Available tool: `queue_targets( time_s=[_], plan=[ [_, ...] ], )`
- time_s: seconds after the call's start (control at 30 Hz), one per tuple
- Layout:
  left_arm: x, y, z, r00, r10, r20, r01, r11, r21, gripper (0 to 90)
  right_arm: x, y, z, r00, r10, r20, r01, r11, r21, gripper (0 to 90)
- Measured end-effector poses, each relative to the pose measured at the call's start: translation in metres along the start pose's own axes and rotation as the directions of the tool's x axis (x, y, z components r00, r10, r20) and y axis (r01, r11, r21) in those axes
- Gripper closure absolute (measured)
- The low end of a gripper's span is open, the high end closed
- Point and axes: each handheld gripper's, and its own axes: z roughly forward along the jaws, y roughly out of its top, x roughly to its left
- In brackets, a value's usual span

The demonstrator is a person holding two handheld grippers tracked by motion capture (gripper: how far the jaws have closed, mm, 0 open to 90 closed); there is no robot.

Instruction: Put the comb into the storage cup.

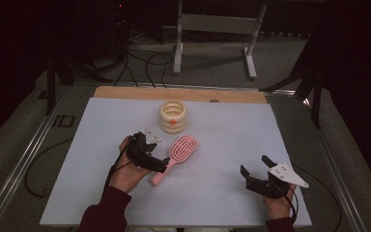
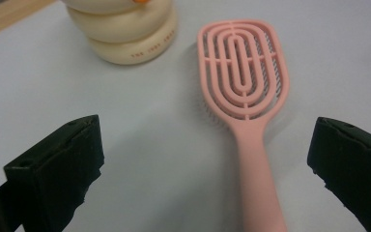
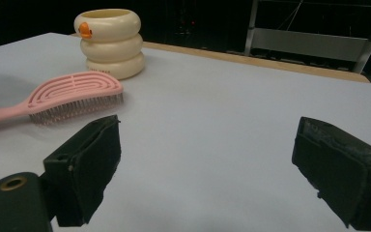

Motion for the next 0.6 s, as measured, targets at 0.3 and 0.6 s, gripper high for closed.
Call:
queue_targets(
  time_s=[0.3,0.6],
  plan=[
    [-0.004,0.007,0.015,0.9995,0.004,0.030,-0.006,0.9984,0.056,0.2,0.001,0.000,0.001,1.0000,0.006,0.000,-0.006,1.000,0.002,10.3],
    [-0.009,0.014,0.028,0.9985,0.018,0.052,-0.024,0.9941,0.106,0.2,0.000,0.000,0.001,0.9999,0.009,0.004,-0.009,1.000,0.002,10.4]
  ],
)
